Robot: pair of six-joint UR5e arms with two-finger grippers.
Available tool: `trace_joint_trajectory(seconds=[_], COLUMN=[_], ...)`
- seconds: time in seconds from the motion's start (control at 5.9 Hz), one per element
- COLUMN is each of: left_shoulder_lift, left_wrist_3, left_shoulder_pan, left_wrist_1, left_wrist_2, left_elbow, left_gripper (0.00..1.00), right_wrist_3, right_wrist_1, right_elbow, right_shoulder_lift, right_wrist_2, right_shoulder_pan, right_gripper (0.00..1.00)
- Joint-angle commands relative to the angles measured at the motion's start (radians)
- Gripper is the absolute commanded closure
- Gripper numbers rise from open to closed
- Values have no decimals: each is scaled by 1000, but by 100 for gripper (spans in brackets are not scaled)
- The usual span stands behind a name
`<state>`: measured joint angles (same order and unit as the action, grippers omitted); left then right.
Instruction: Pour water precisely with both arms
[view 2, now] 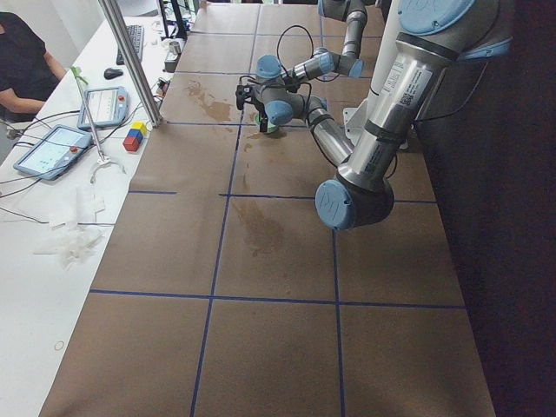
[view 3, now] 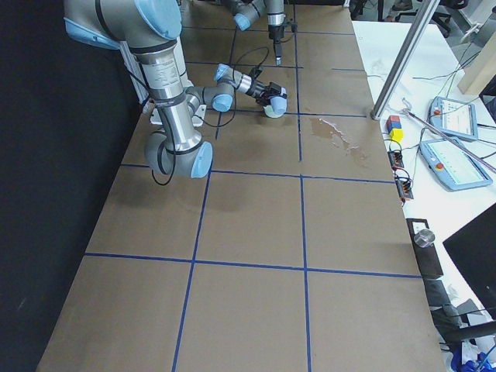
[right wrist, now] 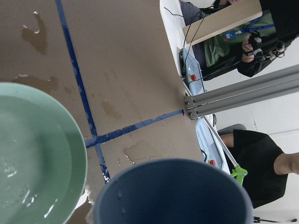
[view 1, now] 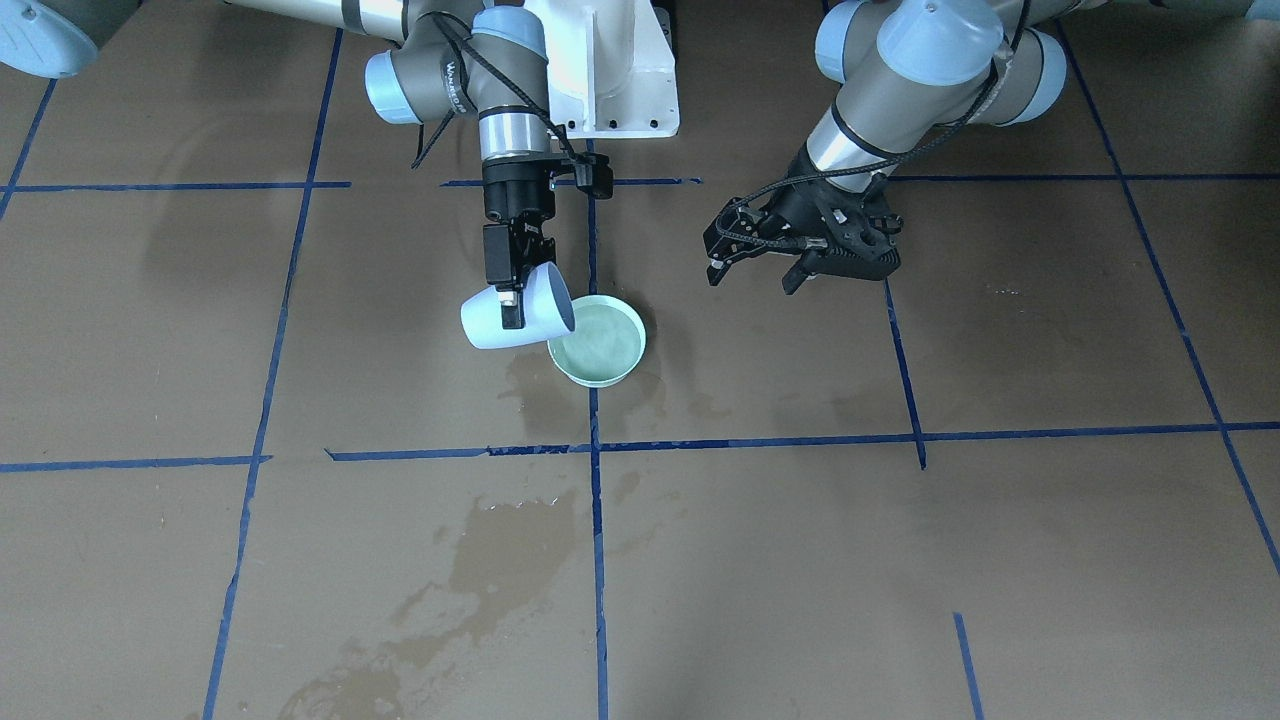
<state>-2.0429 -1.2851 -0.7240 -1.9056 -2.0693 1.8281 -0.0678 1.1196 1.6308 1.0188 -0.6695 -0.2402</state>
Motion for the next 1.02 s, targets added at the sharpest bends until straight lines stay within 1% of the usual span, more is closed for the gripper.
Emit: trace_joint_trajectory(seconds=[0.0,0.17,0.34,0.51,0.68,0.85], left_shoulder_lift=[0,0,0,0,0,0], left_wrist_3=[0,0,0,0,0,0], left_shoulder_pan=[0,0,0,0,-2,-3], left_wrist_1=[-1,0,-1,0,-1,0], left_wrist_2=[0,0,0,0,0,0], left_elbow=[0,0,2,2,2,2], left_gripper=[0,0,0,0,0,0], right_wrist_3=[-272,-423,-643,-887,-980,-984], right_wrist_1=[-43,-44,-44,-49,-70,-171], right_elbow=[3,14,21,67,120,139], right_shoulder_lift=[11,32,37,64,125,206], right_wrist_2=[-11,-12,-12,-12,-12,-12], right_shoulder_pan=[-2,-4,-1,-2,-2,-5], right_gripper=[100,100,100,100,100,100])
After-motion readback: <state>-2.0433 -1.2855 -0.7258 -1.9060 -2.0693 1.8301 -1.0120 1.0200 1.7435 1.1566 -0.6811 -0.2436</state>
